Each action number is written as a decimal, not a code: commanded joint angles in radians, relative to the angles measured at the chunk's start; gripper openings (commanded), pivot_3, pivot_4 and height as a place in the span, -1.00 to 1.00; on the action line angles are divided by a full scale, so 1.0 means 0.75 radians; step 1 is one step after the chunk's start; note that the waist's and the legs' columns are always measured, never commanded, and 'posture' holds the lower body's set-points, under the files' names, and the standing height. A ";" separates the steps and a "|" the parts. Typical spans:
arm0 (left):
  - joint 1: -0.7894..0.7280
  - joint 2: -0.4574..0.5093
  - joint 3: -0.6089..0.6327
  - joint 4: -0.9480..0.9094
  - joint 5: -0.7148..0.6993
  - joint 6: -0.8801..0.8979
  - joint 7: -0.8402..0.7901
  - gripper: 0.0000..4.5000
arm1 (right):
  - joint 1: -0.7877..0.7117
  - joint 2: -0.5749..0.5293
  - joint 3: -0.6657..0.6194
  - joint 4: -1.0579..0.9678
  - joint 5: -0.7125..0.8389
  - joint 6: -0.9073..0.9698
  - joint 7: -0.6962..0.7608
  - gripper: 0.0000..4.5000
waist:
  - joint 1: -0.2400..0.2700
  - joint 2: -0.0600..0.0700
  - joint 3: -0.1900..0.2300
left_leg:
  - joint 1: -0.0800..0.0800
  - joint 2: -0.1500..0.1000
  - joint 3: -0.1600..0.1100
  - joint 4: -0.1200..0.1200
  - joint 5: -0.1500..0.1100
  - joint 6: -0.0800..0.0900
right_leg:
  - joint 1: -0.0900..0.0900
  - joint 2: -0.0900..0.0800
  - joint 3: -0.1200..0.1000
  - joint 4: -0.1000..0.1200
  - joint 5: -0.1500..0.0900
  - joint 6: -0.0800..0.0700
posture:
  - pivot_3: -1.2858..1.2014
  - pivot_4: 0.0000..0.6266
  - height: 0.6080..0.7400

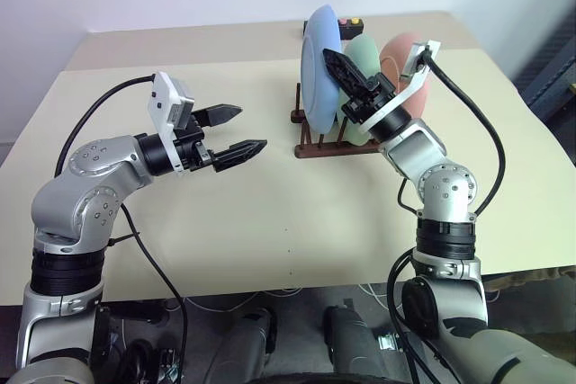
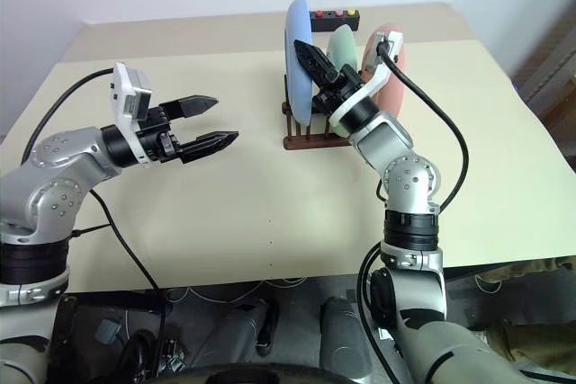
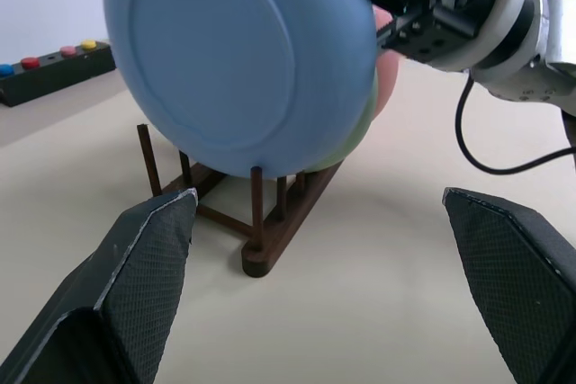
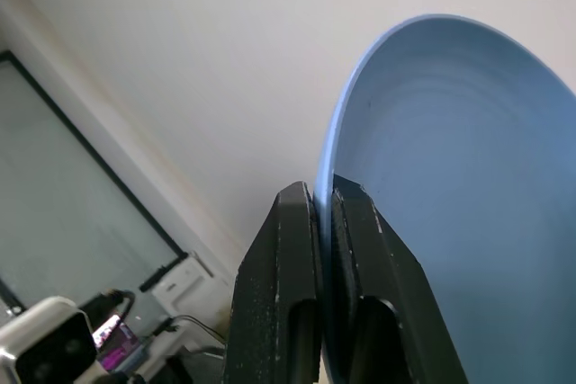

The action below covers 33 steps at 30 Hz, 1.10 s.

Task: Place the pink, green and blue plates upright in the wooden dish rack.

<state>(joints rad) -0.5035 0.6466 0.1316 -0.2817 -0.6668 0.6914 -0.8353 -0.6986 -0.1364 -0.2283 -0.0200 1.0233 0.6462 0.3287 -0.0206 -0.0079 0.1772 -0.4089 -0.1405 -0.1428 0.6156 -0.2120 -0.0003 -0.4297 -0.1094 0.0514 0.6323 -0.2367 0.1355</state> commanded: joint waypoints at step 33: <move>-0.028 0.011 0.018 -0.047 -0.038 0.003 0.010 1.00 | -0.027 -0.054 0.094 -0.033 -0.428 -0.250 0.087 0.97 | 0.001 0.000 0.000 | 0.000 0.000 0.000 0.000 0.000 0.000 | 0.000 0.000 0.000 0.000 0.000 0.000 | 0.03 -0.52 1.00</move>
<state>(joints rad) -0.5055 0.6464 0.1313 -0.2915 -0.6869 0.7101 -0.8251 -0.6898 -0.1748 -0.1602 0.0015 0.7126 0.4855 0.3844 -0.0198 -0.0079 0.1772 -0.4088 -0.1405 -0.1428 0.6156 -0.2119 -0.0005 -0.4296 -0.1092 0.0513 0.6321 -0.2367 0.1355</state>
